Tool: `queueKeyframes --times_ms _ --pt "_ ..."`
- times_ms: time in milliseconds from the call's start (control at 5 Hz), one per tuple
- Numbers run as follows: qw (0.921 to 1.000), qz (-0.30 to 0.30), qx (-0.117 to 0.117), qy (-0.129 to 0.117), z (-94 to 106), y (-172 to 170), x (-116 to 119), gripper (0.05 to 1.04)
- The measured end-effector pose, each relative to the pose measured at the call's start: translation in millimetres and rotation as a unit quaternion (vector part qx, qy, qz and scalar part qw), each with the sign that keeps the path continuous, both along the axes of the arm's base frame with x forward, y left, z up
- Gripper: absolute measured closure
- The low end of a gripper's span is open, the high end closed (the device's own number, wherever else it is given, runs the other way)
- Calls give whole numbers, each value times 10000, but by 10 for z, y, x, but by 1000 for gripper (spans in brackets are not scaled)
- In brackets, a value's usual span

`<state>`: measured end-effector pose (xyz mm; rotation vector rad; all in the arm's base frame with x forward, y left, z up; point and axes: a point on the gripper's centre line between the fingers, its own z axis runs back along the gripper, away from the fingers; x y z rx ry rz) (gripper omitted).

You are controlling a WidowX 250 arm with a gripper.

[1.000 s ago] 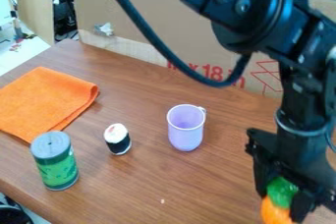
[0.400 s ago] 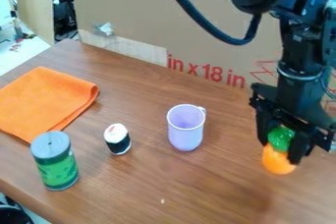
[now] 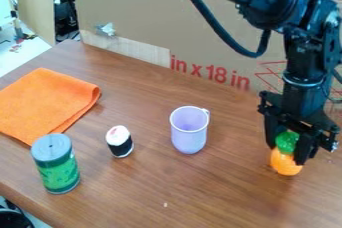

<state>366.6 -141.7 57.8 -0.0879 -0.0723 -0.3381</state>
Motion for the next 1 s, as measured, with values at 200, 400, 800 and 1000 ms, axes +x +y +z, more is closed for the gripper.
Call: queueKeyframes --times_ms 200,400,800,1000 --pt "9998 39 157 -105 -100 40 63 429" --pt "9994 129 204 -263 -120 47 144 429" --pt "9990 415 -110 -120 -206 58 79 105" --pt "9966 605 -291 -477 127 142 133 78"
